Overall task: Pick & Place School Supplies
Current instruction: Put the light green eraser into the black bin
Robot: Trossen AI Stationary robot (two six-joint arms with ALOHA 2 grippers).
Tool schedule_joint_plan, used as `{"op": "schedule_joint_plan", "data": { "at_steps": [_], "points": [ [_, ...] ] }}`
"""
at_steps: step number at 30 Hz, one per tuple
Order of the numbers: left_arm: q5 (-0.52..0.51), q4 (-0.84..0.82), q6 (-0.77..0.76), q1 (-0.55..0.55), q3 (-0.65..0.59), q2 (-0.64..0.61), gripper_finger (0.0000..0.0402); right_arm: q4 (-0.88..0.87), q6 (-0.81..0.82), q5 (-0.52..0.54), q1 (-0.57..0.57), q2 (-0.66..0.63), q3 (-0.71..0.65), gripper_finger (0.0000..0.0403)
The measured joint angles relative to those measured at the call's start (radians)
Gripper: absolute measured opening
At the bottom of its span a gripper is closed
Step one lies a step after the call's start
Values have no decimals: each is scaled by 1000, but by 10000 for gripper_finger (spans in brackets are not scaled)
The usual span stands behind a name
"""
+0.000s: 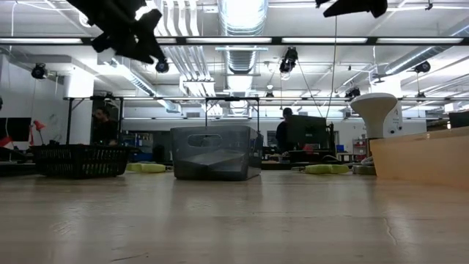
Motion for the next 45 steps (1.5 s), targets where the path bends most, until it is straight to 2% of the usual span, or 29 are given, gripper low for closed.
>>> {"op": "schedule_joint_plan", "data": {
  "at_steps": [4,11,18,22,27,31,38,45],
  "points": [
    [86,-83,-68,76,20,24,209,0,-56,2,-32,0,0,224],
    [297,-215,-51,313,70,92,209,0,-43,2,-96,1,-1,224],
    [418,-340,-48,490,118,127,208,1,-44,1,-117,1,-1,224],
    [468,-324,5,533,118,147,208,2,-44,2,-135,1,-1,224],
    [724,-180,16,559,118,235,208,10,-40,1,-173,2,-1,224],
    [884,-129,-60,559,178,368,209,37,-39,1,-198,2,-1,224],
    [906,-151,-167,560,389,572,208,50,-40,-2,-201,2,-1,224],
    [908,-148,-202,558,576,701,209,51,-40,-2,-201,2,-1,224]
  ]
}}
